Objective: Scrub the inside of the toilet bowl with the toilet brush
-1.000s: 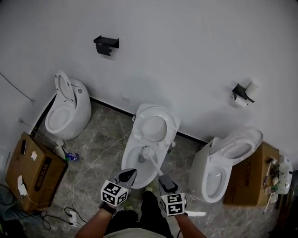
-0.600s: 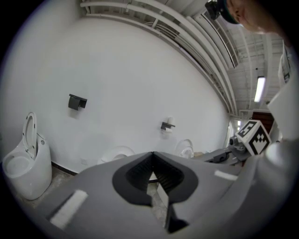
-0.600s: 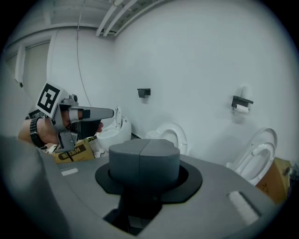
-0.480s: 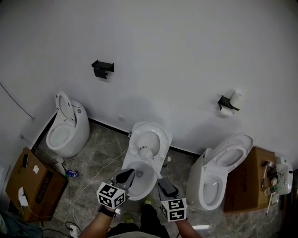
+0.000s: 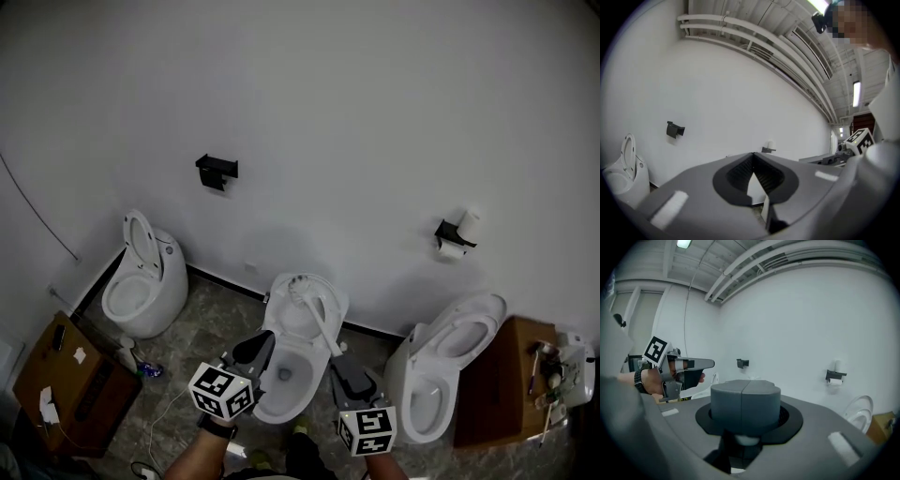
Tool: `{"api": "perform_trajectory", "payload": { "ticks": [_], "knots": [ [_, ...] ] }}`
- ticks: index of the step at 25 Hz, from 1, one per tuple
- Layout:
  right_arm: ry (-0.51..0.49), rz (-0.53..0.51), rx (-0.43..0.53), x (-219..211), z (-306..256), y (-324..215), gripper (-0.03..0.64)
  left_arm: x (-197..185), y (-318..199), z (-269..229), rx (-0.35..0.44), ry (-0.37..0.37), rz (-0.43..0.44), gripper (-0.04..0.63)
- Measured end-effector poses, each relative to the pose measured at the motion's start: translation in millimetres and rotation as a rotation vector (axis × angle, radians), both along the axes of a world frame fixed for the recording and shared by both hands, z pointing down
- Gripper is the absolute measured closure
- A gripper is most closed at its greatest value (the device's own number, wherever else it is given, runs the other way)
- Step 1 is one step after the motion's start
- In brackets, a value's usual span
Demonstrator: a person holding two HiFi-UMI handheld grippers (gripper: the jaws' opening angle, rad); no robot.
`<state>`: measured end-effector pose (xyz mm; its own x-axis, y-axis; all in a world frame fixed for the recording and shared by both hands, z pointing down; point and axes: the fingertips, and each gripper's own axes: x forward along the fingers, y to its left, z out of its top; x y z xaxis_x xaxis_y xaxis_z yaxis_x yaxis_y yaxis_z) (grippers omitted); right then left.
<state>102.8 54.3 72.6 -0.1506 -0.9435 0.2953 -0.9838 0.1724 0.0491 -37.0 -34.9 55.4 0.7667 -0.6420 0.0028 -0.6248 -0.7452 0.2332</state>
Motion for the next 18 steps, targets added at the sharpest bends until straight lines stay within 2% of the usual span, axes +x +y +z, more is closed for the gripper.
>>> {"api": "perform_trajectory", "payload": {
  "ticks": [3,7,18],
  "knots": [
    [-0.005,0.002,0.037,2,-19,-2,0.453,1,-1,-20,0.022,0.024,0.005,0.589],
    [-0.009,0.002,0.084,-1,-39,-3,0.453,1,-1,-38,0.058,0.017,0.011,0.589],
    [0.015,0.029,0.150,-1,-61,3,0.453,1,5,-51,0.089,0.007,0.016,0.589]
  ]
}}
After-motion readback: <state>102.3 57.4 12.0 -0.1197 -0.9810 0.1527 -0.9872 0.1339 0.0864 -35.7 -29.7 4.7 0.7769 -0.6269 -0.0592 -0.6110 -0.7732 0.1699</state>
